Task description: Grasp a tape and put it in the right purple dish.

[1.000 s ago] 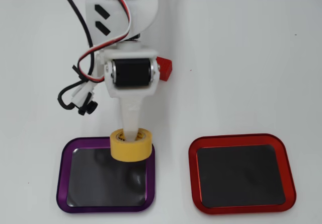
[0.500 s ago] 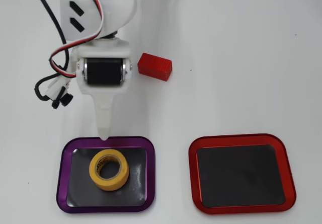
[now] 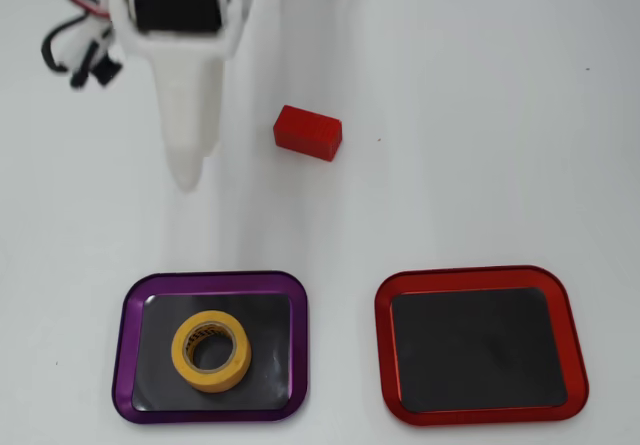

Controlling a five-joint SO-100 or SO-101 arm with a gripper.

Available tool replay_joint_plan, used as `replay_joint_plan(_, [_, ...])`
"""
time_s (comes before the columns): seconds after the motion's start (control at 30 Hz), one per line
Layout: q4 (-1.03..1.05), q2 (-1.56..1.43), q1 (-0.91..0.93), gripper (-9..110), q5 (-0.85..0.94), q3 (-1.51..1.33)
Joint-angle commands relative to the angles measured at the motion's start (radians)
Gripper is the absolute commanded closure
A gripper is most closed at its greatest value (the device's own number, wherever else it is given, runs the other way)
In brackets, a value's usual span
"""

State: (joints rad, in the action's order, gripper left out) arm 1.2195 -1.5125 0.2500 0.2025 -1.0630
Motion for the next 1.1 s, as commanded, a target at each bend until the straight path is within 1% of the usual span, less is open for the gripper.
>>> replay_joint_plan(0.0, [0.115,-0.235,0.000,82,-0.129,0.061])
replay_joint_plan(0.2, [0.282,-0.518,-0.003,82,-0.385,-0.038])
replay_joint_plan(0.27, [0.339,-0.611,-0.003,82,-0.419,-0.101])
replay_joint_plan(0.37, [0.382,-0.746,-0.002,82,-0.419,-0.247])
replay_joint_plan(0.53, [0.379,-0.982,-0.002,82,-0.419,-0.595])
replay_joint_plan(0.73, [0.253,-1.305,-0.002,82,-0.417,-1.020])
replay_joint_plan(0.93, [0.114,-1.689,-0.002,82,-0.414,-1.364])
replay_joint_plan(1.07, [0.077,-1.905,-0.002,82,-0.307,-1.577])
